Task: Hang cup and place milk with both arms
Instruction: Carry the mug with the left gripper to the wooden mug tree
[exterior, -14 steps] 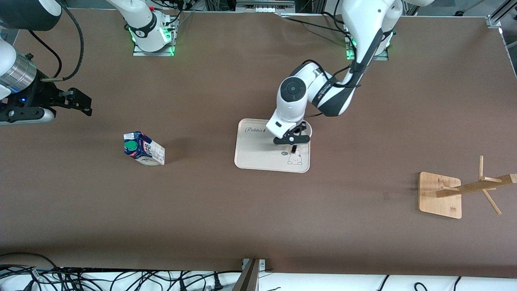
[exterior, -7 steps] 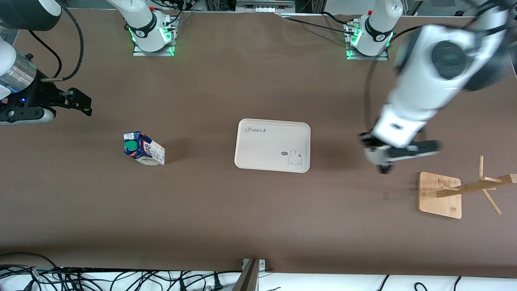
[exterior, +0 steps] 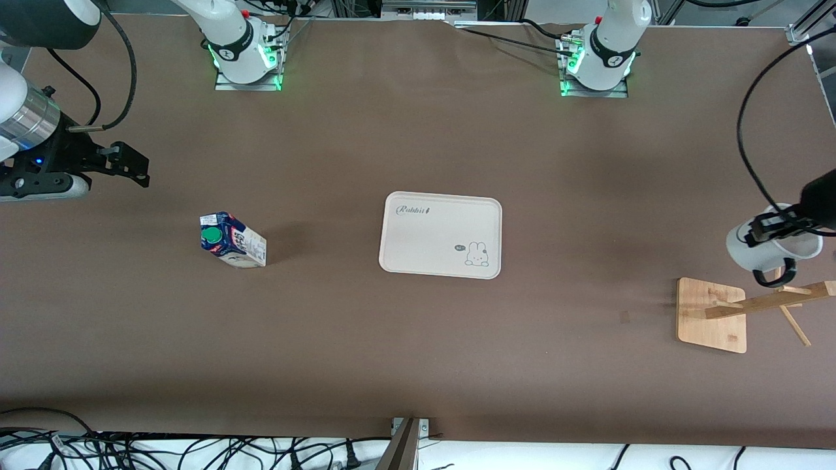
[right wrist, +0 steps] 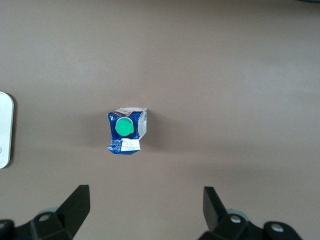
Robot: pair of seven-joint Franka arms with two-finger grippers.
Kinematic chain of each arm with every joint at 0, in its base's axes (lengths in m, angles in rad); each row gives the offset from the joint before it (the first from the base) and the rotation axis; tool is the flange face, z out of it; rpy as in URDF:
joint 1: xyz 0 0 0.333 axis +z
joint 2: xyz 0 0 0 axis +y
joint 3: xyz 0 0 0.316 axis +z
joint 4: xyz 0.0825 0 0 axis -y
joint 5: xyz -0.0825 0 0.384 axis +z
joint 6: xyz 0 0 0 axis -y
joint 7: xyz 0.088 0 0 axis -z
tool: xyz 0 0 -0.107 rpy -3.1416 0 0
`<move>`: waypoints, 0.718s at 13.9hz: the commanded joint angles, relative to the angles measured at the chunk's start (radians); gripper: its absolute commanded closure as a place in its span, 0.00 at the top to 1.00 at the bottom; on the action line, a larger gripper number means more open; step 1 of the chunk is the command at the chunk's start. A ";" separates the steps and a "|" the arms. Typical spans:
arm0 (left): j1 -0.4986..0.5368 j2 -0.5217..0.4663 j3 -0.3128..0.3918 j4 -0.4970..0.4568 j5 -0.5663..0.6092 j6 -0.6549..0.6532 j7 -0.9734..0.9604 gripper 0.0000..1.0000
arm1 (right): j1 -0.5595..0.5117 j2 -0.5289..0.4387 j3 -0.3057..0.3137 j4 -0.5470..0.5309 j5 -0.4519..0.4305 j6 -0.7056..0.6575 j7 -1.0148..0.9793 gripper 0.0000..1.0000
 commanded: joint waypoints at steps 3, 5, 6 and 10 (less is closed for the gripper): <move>0.036 0.079 -0.013 0.041 -0.072 -0.020 0.072 0.00 | 0.003 -0.002 0.004 0.015 0.007 -0.008 0.004 1.00; 0.055 0.094 -0.011 0.042 -0.072 -0.015 0.096 0.00 | 0.003 -0.002 0.004 0.013 0.007 -0.008 0.004 1.00; 0.063 0.102 -0.011 0.042 -0.071 -0.015 0.112 0.00 | 0.003 -0.002 0.002 0.015 0.007 -0.009 0.004 1.00; 0.089 0.104 -0.011 0.042 -0.071 -0.015 0.116 0.00 | 0.003 -0.004 0.004 0.015 0.007 -0.013 0.004 1.00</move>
